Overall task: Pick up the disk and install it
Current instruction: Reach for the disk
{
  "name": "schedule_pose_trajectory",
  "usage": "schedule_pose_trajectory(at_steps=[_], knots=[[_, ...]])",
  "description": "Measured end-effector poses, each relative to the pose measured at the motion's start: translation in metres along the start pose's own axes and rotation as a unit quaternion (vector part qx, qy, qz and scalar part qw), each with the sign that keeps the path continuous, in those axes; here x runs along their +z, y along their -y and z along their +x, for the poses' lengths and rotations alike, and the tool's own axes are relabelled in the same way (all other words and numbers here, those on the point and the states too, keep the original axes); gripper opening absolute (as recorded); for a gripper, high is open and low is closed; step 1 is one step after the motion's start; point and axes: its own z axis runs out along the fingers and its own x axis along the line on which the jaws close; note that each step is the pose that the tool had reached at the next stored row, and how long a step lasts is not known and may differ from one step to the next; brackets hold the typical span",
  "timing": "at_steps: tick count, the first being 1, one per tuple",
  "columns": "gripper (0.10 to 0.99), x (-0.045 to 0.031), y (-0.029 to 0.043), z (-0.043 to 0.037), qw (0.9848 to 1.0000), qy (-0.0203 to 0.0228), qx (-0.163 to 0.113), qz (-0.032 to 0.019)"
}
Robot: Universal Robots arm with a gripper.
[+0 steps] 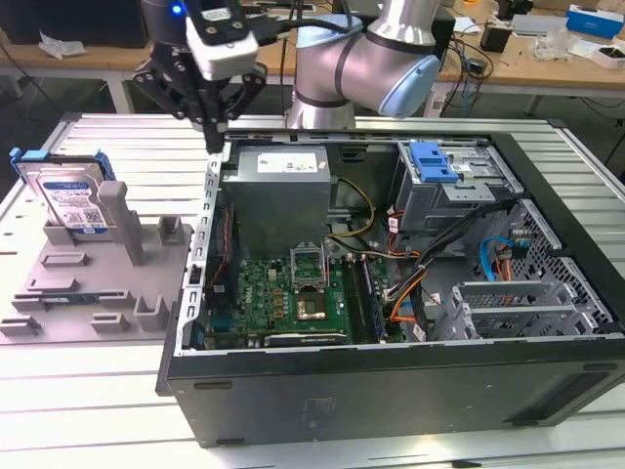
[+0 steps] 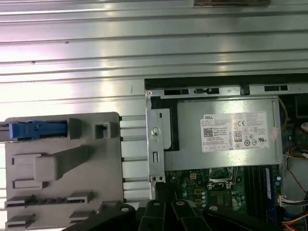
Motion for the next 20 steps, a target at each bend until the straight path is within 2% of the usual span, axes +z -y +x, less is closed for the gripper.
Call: schedule_pose_trajectory(at_steps=[3,11,12,16,19,20], knots=[[0.106,0.0028,-0.0084,0.0250,1.0000,0.0001,0.000,-0.0001],[0.106,0.0063,-0.0165,0.0646,1.0000,0.0000,0.000,-0.0001],[0.106,0.0070,-0.0178,0.0731,1.0000,0.0001,0.000,-0.0001],[0.106,0.0089,-0.0209,0.0944,1.0000,0.0001,0.000,0.0000],[0.106,0.0108,-0.0244,0.1164,1.0000,0.0001,0.000,-0.0001],[0.106,0.0111,-0.0252,0.1209,1.0000,0.0000,0.000,-0.0001]])
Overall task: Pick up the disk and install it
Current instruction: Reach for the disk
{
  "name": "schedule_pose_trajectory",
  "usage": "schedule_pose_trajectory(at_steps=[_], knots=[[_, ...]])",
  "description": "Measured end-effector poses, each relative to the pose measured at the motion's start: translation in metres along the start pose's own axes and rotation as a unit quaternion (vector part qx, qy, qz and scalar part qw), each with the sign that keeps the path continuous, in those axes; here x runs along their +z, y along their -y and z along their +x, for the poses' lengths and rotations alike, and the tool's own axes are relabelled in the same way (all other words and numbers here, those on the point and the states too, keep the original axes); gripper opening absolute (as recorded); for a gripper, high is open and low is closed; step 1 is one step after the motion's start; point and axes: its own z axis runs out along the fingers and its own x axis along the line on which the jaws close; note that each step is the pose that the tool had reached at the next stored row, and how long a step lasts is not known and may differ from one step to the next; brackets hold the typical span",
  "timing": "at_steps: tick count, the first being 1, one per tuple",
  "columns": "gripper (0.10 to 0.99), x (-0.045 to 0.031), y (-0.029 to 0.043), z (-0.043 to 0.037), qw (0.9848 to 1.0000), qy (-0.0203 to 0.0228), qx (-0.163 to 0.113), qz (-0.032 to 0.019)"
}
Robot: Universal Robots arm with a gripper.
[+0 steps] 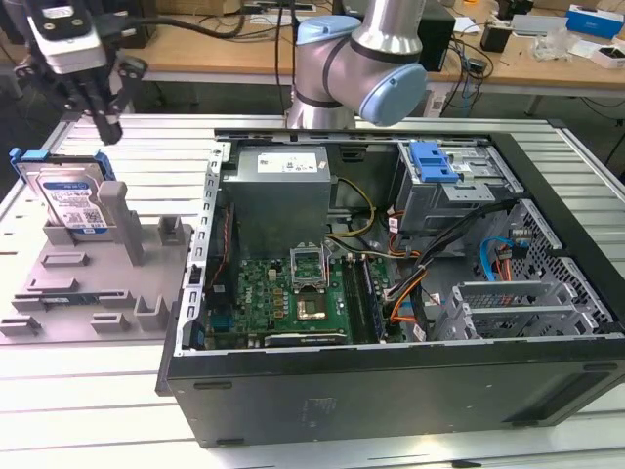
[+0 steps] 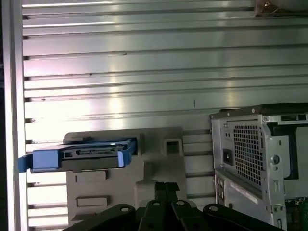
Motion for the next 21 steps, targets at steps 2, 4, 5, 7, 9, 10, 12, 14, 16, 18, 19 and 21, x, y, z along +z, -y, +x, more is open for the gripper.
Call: schedule_pose_trajectory(at_steps=[2,4,5,7,9,10,12,14,16,18,19,21], knots=[[0.106,0.0013,-0.0041,0.0144,1.0000,0.0000,0.000,0.0000],[0.106,0.0025,-0.0085,0.0244,1.0000,0.0000,0.000,0.0000],[0.106,0.0038,-0.0139,0.0344,1.0000,0.0000,0.000,0.0000],[0.106,0.0040,-0.0163,0.0393,1.0000,0.0001,0.000,0.0000],[0.106,0.0039,-0.0166,0.0399,1.0000,0.0000,0.000,0.0001],[0.106,0.0040,-0.0168,0.0402,1.0000,0.0000,0.000,0.0001],[0.106,0.0039,-0.0171,0.0408,1.0000,0.0000,0.000,0.0001],[0.106,0.0039,-0.0173,0.0413,1.0000,0.0000,0.000,0.0002],[0.106,0.0040,-0.0177,0.0420,1.0000,0.0000,0.000,0.0002],[0.106,0.0040,-0.0180,0.0426,1.0000,0.0000,0.000,0.0002],[0.106,0.0040,-0.0183,0.0431,1.0000,0.0000,0.000,0.0003],[0.106,0.0040,-0.0185,0.0436,1.0000,0.0000,0.000,0.0003]])
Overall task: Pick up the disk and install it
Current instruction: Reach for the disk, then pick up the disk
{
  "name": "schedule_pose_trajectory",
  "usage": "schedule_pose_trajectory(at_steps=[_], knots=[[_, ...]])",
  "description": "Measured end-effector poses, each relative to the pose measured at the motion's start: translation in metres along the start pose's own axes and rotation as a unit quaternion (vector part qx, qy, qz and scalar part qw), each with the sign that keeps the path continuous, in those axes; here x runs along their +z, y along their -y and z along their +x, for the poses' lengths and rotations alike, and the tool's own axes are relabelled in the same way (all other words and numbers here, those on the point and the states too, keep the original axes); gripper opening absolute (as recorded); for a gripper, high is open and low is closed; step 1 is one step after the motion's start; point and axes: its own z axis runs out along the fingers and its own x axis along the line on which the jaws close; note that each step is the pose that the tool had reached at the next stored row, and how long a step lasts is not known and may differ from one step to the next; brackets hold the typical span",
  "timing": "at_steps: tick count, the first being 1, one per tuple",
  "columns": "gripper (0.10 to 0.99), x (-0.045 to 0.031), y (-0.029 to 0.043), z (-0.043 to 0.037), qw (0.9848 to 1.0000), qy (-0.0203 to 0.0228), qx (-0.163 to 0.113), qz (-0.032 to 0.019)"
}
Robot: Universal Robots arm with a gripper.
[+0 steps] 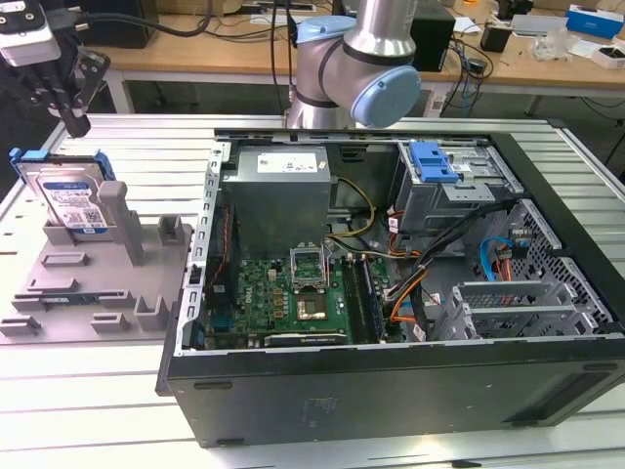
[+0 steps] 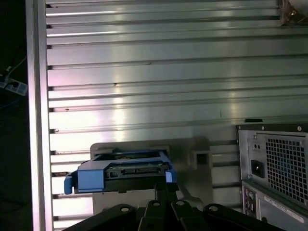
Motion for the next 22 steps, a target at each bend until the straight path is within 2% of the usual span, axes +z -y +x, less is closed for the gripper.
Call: schedule_pose_trajectory(at_steps=[12,15,20,21,22], knots=[[0.106,0.0000,-0.0029,0.0054,1.0000,0.0000,0.000,0.0003],[0.106,0.0001,-0.0029,0.0055,0.9995,-0.0015,-0.032,-0.0004],[0.106,0.0009,-0.0029,0.0055,0.9964,-0.0038,-0.085,-0.0016],[0.106,0.0012,-0.0029,0.0055,0.9939,-0.0049,-0.110,-0.0022],[0.106,0.0014,-0.0029,0.0055,0.9929,-0.0053,-0.119,-0.0025]])
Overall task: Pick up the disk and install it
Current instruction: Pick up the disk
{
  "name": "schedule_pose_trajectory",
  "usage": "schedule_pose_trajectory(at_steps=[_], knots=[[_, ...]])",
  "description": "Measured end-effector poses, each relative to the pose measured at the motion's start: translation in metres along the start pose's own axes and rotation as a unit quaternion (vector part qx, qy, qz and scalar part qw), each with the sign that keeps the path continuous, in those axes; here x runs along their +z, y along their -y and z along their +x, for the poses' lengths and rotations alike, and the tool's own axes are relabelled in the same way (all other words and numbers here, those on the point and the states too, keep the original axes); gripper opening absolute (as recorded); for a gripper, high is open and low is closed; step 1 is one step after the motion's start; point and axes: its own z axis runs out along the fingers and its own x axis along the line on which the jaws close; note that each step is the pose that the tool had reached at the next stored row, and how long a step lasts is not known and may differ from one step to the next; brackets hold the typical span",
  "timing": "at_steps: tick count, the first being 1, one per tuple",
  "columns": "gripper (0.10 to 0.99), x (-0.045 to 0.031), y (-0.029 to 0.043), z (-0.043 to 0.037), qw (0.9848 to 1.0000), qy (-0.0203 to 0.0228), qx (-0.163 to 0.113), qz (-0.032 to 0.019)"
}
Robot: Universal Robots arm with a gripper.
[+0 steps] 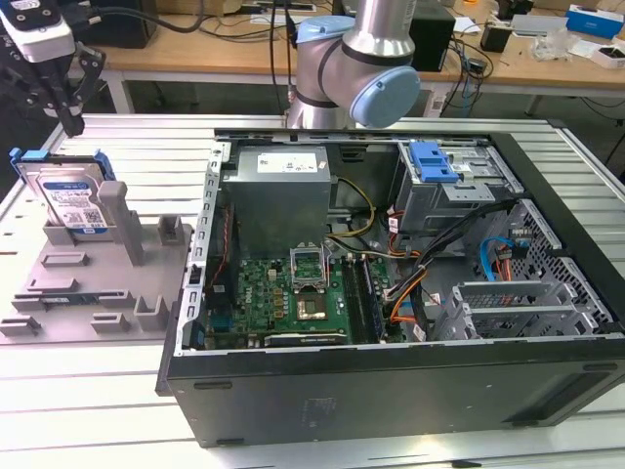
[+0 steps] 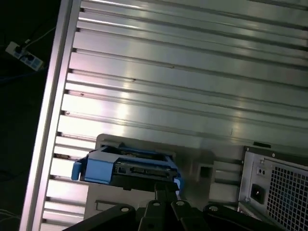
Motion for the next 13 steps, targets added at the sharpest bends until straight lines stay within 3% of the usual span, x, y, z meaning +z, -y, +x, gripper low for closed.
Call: schedule_pose_trajectory(at_steps=[4,8,11,13], knots=[[0.106,0.0005,0.0000,0.0000,0.9993,-0.0016,-0.037,-0.0009],[0.106,0.0010,0.0000,0.0000,0.9971,-0.0033,-0.076,-0.0017],[0.106,0.0013,0.0001,0.0001,0.9943,-0.0046,-0.107,-0.0025],[0.106,0.0015,0.0001,0.0001,0.9911,-0.0058,-0.133,-0.0031]])
